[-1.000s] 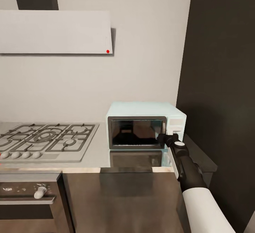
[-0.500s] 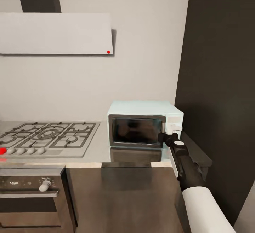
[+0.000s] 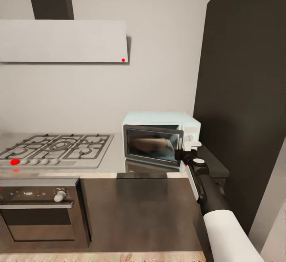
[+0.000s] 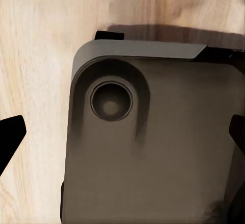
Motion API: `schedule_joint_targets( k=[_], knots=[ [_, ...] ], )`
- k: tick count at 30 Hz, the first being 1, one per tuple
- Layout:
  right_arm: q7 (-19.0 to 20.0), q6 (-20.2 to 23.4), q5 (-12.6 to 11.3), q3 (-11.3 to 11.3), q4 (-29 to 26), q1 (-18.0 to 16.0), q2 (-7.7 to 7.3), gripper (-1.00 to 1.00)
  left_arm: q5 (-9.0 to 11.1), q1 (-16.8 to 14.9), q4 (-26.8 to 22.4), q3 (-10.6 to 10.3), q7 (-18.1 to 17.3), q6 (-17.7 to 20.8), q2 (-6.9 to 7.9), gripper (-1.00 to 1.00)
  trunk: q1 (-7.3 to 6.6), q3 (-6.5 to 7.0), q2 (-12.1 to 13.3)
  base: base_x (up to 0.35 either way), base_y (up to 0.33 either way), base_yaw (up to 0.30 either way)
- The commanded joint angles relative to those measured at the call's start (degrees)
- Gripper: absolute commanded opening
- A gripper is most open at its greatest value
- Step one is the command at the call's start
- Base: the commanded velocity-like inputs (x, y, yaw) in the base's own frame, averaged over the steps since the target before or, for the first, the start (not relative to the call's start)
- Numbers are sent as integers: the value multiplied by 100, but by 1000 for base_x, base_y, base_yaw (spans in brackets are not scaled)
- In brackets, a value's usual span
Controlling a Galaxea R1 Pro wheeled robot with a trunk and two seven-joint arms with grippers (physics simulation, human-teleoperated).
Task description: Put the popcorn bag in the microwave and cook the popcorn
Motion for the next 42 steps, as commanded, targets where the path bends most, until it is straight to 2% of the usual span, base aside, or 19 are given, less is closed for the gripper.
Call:
schedule_joint_targets(
  k=[1, 14, 15, 25, 28, 29, 30, 33, 34, 39, 42],
  knots=[
    [-21, 34, 198, -206, -12, -6, 2, -100, 59, 5, -9, 1, 4, -6, -1, 100, -1, -5, -4, -93, 6, 0],
    [-5, 67, 187, -205, -12, -6, 2, -100, 59, 4, -9, 1, 4, -6, -1, 100, -1, -5, -4, -56, 26, 0],
    [-3, 63, 183, -205, -12, -6, 2, 100, 59, 4, -9, 0, 4, -6, -1, 100, -1, -5, -4, 0, 0, 0],
    [84, 208, 173, -194, -23, -6, -14, 100, 59, 6, -9, -1, 4, -6, -1, 100, -1, -5, -4, 0, 0, 0],
    [763, 651, 208, -206, -72, -6, -28, 100, 59, 5, -9, -6, 4, -6, -1, 100, -1, -5, -4, 0, 0, 0],
    [1049, 759, 218, -208, -82, -6, -114, 100, 59, 5, -9, -5, 4, -6, -1, 100, -1, -5, -4, 0, 0, 0],
    [1289, 825, 214, -204, -90, -6, -340, 100, 59, 7, -9, -4, 4, -6, -1, 100, -1, -5, -4, 0, 0, 0],
    [1597, 884, 200, -200, -98, -6, -757, 100, 59, 5, -9, -5, 1, -6, -1, 100, -1, -5, -4, 0, 0, 0],
    [1651, 889, 212, -209, -99, -6, -853, 100, 59, 6, -9, -6, 1, -6, -3, 100, -1, -5, -4, 0, 0, 0],
    [1677, 891, 224, -216, -100, -6, -1017, 100, 59, 3, -9, -7, 4, -6, -1, 100, -1, -5, -4, 0, 0, 0],
    [1654, 880, 207, -234, -100, -6, -1197, 100, 59, 7, -9, -7, 4, -6, -1, 100, -1, -5, -4, 0, 0, 0]
  ],
)
